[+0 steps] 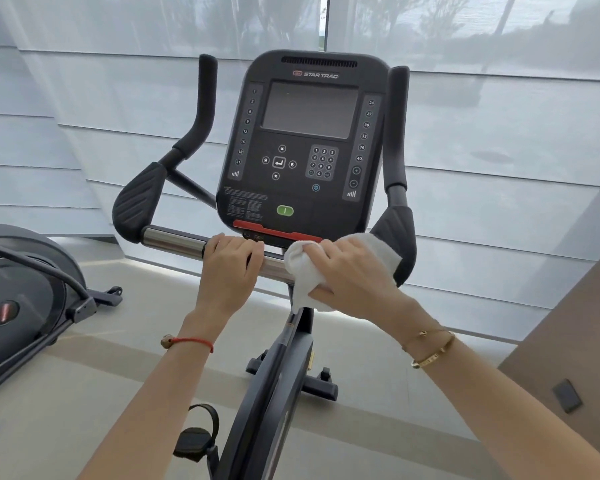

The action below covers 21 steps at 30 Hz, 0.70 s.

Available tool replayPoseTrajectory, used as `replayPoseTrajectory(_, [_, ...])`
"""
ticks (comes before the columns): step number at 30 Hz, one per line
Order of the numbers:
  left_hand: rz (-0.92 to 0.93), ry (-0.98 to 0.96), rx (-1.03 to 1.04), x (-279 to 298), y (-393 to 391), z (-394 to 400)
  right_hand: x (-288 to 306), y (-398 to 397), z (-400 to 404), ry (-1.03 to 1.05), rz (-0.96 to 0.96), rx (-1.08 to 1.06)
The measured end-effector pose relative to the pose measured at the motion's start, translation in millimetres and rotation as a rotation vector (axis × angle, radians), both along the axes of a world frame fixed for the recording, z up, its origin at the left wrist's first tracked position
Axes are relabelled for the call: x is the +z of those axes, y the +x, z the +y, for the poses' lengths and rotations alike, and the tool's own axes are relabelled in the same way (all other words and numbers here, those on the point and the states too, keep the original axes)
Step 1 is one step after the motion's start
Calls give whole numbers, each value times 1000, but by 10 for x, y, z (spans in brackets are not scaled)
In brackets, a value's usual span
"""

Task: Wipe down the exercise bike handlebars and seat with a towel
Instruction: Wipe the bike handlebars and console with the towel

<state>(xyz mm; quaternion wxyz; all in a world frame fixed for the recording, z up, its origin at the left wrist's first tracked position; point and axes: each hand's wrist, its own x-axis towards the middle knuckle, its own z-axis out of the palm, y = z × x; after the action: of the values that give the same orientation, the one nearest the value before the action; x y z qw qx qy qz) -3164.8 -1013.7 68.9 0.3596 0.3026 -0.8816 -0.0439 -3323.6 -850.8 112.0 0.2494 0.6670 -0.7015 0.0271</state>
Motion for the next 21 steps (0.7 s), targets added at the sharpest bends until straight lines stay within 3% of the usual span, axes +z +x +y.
replayPoseTrajectory(8, [6, 0, -6, 27, 13, -12, -23, 263, -255, -44, -76, -16])
replayPoseTrajectory(12, [-3, 11, -11, 16, 13, -21, -164, 125, 29, -166, 30, 94])
replayPoseTrajectory(15, [-24, 42, -15, 32, 14, -36, -135, 172, -27, -140, 56, 11])
replayPoseTrajectory(18, [-5, 99, -53, 65, 22, -38, 56, 337, -396, -2, -177, -89])
replayPoseTrajectory(21, [59, 174, -74, 121, 41, -27, 175, 408, -598, 70, -327, -39])
